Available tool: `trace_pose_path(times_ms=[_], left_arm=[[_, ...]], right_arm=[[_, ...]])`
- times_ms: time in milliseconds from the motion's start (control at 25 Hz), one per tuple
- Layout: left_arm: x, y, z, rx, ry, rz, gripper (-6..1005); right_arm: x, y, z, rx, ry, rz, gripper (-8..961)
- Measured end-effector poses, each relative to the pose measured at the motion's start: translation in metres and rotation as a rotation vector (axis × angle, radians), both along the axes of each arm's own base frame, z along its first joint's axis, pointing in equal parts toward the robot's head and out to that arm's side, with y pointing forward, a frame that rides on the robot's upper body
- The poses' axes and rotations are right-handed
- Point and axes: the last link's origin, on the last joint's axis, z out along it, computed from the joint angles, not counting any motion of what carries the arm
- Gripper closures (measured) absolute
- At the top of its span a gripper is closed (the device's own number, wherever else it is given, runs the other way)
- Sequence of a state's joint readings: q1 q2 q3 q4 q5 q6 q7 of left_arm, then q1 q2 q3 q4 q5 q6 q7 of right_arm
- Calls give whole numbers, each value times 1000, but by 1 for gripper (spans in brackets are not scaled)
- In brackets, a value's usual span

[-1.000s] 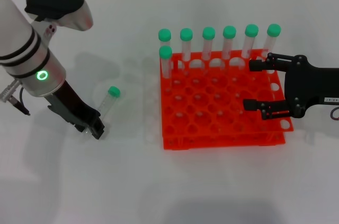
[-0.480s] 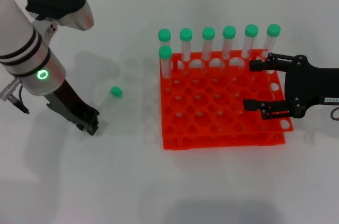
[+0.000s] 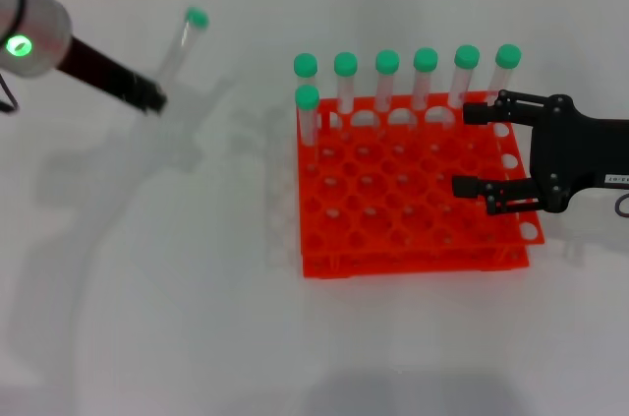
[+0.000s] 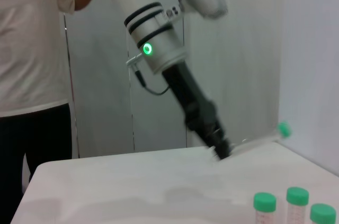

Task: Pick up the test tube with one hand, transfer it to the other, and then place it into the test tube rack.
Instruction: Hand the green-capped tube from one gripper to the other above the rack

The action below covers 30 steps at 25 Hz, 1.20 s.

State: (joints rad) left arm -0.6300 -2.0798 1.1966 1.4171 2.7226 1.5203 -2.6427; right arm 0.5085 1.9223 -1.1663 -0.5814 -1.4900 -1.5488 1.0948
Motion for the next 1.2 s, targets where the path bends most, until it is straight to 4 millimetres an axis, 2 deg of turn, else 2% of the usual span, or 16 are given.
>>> trace_pose_path(times_ms=[240, 360, 400, 520, 800, 1040, 1200], left_arm=[[12, 4, 15, 113, -150, -314, 809], [13, 5, 17, 125, -291, -459, 809], [13, 5, 17, 123, -418, -548, 809], [11, 5, 16, 111, -516, -604, 809], [-7, 14, -5, -86, -710, -692, 809], [-2, 13, -34, -246, -661, -698, 809], [9, 11, -52, -319, -627, -710, 809]], right_arm=[[-2, -1, -1, -5, 18, -3, 80], [-4, -2, -4, -8, 24, -4, 80], [-5, -2, -6, -8, 28, -3, 80], [-6, -3, -7, -10, 31, -2, 80], [-11, -1, -13, -8, 38, 2, 80], [-14, 1, -12, -1, 35, 15, 80], [-14, 2, -9, 10, 40, 14, 80]])
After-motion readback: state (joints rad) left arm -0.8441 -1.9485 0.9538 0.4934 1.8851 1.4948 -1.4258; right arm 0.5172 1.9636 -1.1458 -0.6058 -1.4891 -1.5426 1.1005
